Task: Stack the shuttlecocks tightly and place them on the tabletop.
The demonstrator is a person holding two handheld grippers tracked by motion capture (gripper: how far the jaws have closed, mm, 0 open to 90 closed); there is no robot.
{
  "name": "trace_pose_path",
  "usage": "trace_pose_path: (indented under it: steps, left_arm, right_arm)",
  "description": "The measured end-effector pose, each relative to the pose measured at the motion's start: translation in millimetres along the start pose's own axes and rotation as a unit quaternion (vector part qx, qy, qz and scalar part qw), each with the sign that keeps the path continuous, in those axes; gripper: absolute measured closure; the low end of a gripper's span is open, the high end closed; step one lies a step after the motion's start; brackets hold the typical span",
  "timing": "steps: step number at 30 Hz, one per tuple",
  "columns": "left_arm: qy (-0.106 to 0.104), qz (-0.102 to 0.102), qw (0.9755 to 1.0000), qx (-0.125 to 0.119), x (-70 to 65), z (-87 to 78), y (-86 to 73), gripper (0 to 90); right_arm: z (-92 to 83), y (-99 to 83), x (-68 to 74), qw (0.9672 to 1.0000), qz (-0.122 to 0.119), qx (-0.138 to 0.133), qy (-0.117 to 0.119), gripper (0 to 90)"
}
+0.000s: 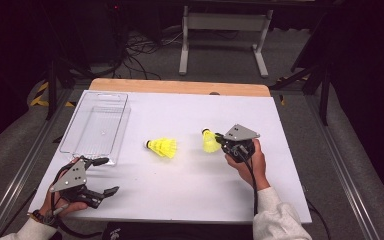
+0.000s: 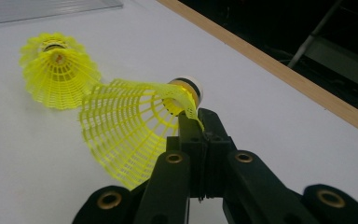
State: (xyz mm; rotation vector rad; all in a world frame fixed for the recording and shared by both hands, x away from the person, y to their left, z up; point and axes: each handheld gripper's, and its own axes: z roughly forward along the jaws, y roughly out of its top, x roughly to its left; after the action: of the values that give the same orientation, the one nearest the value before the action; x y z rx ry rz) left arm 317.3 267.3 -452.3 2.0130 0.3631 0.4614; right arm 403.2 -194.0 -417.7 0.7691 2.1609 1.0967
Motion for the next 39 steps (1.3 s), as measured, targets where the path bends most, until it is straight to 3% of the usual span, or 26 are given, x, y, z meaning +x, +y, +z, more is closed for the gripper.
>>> trace_pose_path:
  steps: [3,6,19,31,39]
  left_arm:
    - [0.000,0.000,1.0000,0.000,-0.2,0.0,0.1,8.7]
    - [0.000,0.000,1.0000,0.000,0.1,0.0,0.0,8.8]
    - [-0.003,-0.001,1.0000,0.001,-0.3,0.3,-0.2,8.7]
    - [-0.005,-0.002,1.0000,0.003,-0.1,1.3,-0.8,8.7]
    - [-0.005,-0.004,1.0000,0.003,-0.2,1.4,-1.0,8.8]
  right_arm:
    - [-1.6,1.6,6.2,0.9995,-0.016,0.003,0.028,89.8]
    - [-1.6,2.2,8.3,0.9992,-0.021,0.002,0.034,89.8]
    - [10.7,6.9,34.9,0.9941,-0.046,0.001,0.098,89.8]
    - [42.6,5.7,44.3,0.9861,-0.054,0.005,0.157,89.7]
    - [64.8,3.2,45.6,0.9843,-0.060,0.022,0.165,89.1]
